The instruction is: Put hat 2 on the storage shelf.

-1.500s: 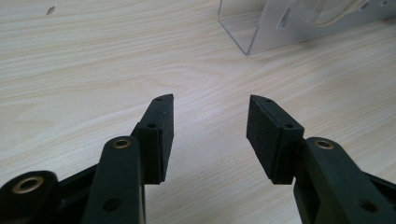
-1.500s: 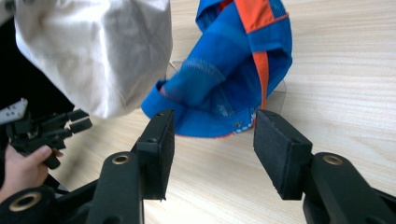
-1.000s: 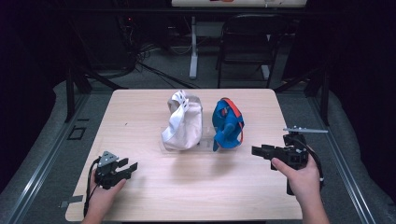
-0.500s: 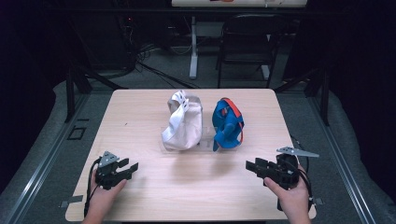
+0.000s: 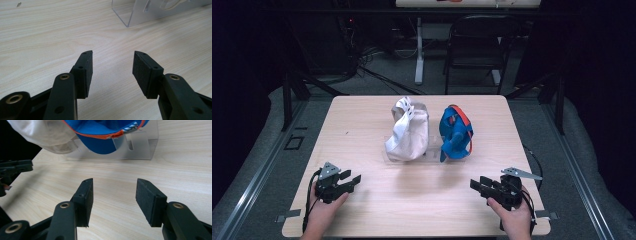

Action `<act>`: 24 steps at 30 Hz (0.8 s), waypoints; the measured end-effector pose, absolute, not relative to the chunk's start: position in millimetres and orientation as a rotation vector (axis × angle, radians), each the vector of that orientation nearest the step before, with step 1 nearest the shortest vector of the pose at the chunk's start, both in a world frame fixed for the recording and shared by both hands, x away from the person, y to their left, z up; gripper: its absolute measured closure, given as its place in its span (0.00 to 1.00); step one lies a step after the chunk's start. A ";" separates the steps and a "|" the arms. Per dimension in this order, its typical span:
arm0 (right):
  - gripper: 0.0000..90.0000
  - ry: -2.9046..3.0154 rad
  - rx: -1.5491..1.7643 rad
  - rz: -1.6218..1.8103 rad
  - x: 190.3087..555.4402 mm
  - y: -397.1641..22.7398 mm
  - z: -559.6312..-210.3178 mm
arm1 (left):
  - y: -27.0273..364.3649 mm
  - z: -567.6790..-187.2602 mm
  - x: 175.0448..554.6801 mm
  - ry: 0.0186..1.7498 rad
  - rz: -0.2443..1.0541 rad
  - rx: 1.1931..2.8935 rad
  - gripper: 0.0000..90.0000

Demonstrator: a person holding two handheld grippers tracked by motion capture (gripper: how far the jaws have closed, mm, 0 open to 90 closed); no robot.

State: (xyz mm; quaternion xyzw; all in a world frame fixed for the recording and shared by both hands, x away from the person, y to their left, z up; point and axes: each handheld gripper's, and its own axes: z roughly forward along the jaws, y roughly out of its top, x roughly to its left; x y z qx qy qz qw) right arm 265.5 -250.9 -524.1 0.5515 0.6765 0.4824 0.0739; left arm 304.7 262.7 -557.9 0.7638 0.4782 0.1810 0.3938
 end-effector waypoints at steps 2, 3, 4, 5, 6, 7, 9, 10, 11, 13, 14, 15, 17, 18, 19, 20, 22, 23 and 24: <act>0.53 2.000 1.662 1.457 265.1 -251.9 -529.0 | 262.4 -557.9 304.6 1.213 0.458 1.941 0.57; 0.53 1.978 1.669 1.478 265.2 -252.5 -532.4 | 262.3 -557.9 304.5 1.212 0.458 1.941 0.57; 0.53 1.970 1.677 1.487 265.2 -252.9 -534.0 | 261.5 -558.1 304.4 1.214 0.455 1.936 0.57; 0.53 1.972 1.675 1.484 266.0 -253.7 -536.1 | 261.5 -558.0 304.4 1.209 0.457 1.941 0.57; 0.53 1.971 1.672 1.483 266.8 -254.1 -537.6 | 261.0 -558.0 304.2 1.208 0.457 1.938 0.57; 0.53 1.962 1.664 1.475 267.4 -254.3 -538.8 | 260.5 -558.0 304.2 1.204 0.463 1.936 0.57; 0.53 1.954 1.651 1.456 268.2 -254.7 -540.6 | 260.2 -557.3 303.8 1.201 0.461 1.947 0.57; 0.53 1.949 1.647 1.459 268.5 -255.1 -541.6 | 260.1 -556.8 303.6 1.198 0.457 1.955 0.58; 0.53 1.947 1.651 1.457 268.8 -255.7 -542.7 | 259.5 -556.9 303.4 1.197 0.458 1.952 0.58; 0.53 1.947 1.667 1.441 269.7 -256.8 -544.3 | 258.3 -557.1 303.3 1.191 0.456 1.950 0.58; 0.53 1.942 1.668 1.441 270.1 -256.8 -545.0 | 257.4 -557.4 303.5 1.187 0.456 1.945 0.58; 0.53 1.946 1.663 1.426 270.8 -257.3 -546.0 | 257.1 -557.3 303.7 1.182 0.457 1.948 0.58; 0.52 1.947 1.657 1.423 271.8 -258.0 -546.8 | 255.5 -556.8 303.5 1.176 0.452 1.957 0.58; 0.52 1.943 1.662 1.420 272.0 -258.0 -547.1 | 254.1 -557.2 303.5 1.169 0.451 1.957 0.59; 0.52 1.943 1.664 1.423 272.5 -258.2 -548.1 | 253.0 -557.3 303.3 1.164 0.452 1.961 0.59; 0.52 1.942 1.669 1.419 272.5 -257.7 -548.6 | 252.1 -557.0 302.9 1.161 0.448 1.969 0.59; 0.52 1.954 1.667 1.416 272.8 -256.1 -549.4 | 249.8 -557.4 302.6 1.155 0.450 1.967 0.59; 0.52 1.960 1.666 1.420 273.0 -254.7 -549.9 | 249.1 -557.5 302.4 1.155 0.449 1.967 0.59; 0.52 1.964 1.664 1.414 273.0 -253.9 -550.0 | 248.3 -557.5 302.2 1.148 0.447 1.974 0.59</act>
